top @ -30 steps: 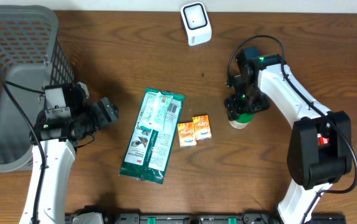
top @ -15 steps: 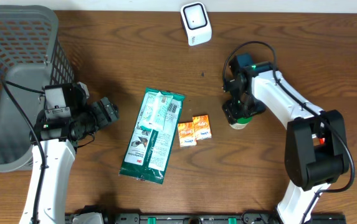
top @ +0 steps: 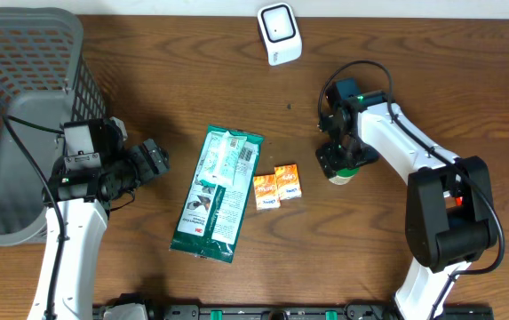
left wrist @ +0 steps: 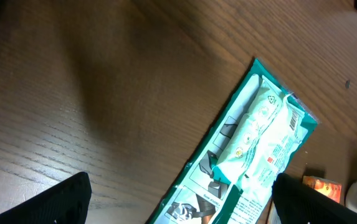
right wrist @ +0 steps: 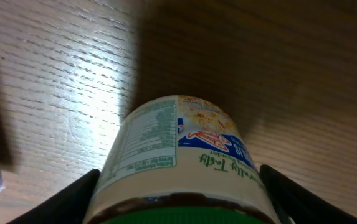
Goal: Scan the item barcode
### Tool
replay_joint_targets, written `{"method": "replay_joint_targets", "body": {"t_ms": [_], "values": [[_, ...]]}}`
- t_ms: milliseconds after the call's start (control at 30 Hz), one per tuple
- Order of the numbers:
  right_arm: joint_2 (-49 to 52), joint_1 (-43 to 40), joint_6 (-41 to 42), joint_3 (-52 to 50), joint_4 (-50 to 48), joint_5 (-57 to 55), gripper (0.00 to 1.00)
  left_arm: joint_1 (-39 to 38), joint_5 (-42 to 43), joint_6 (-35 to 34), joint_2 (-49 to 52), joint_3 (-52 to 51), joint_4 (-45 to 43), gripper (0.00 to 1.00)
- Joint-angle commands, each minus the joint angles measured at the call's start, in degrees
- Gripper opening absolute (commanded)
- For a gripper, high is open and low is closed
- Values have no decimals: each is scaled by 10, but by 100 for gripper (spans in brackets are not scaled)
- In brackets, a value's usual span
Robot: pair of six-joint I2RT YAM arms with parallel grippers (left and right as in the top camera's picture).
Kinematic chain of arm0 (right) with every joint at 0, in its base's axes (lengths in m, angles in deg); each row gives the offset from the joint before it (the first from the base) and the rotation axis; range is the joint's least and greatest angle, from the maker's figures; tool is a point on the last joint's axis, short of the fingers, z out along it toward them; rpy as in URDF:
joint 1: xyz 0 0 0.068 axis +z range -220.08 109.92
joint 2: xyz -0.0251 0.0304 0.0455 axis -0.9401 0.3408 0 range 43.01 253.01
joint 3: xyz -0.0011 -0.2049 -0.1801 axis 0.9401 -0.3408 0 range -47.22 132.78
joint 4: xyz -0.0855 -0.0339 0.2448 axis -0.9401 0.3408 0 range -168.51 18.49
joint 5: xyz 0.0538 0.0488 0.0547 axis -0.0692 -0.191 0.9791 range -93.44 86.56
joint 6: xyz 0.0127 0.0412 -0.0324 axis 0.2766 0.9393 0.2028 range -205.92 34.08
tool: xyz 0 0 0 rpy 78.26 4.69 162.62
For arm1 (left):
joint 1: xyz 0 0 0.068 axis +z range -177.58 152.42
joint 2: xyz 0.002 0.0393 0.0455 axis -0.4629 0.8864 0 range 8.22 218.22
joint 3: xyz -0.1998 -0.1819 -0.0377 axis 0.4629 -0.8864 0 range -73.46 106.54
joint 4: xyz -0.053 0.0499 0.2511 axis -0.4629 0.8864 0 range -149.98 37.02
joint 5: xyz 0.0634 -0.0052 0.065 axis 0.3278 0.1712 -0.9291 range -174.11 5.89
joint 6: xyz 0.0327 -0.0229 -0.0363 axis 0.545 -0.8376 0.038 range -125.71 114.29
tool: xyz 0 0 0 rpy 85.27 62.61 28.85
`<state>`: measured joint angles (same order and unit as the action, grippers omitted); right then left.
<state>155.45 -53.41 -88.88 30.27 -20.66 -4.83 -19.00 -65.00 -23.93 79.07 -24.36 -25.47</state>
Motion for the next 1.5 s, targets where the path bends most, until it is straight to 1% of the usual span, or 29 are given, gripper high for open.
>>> {"method": "replay_joint_targets", "body": {"t_ms": [0,67,233,400,433,533,667,767,800,833,867,900,933,1033,1133,1200,1300,1467], "values": [[5,3,8,-5,3,-9,80,5,-8,-7,2,3,2,93],[5,3,8,-7,0,-9,79,5,-8,-7,2,3,2,93],[5,3,9,-20,-14,-9,72,5,-8,-7,2,3,2,93],[4,3,17,-18,-16,-9,51,5,-8,-7,2,3,2,93],[4,3,17,-16,-15,-9,49,5,-8,-7,2,3,2,93],[-6,3,17,0,4,-9,49,5,-8,-7,2,3,2,93],[-45,7,21,31,33,6,49,5,-8,-7,2,3,2,93],[-95,16,28,46,42,28,46,5,-8,-7,2,3,2,93],[-110,18,34,49,42,31,43,5,-8,-7,2,3,2,93],[-132,20,45,52,45,34,26,5,-8,-7,2,3,2,93],[-152,21,65,56,48,34,4,5,-8,-7,2,3,2,93],[-172,21,82,64,57,34,1,5,-8,-7,2,3,2,93],[-186,21,93,75,69,34,1,5,-8,-7,2,3,2,93],[-210,21,107,137,124,34,1,5,-8,-7,2,3,2,93],[-207,21,111,242,192,35,1,5,-8,-7,2,3,2,93],[-199,21,111,307,219,34,1,5,-8,-7,2,3,2,93],[-173,21,111,423,258,34,1,5,-8,-7,2,3,2,93],[-100,21,111,615,340,34,1,5,-8,-7,2,3,2,93]]}}
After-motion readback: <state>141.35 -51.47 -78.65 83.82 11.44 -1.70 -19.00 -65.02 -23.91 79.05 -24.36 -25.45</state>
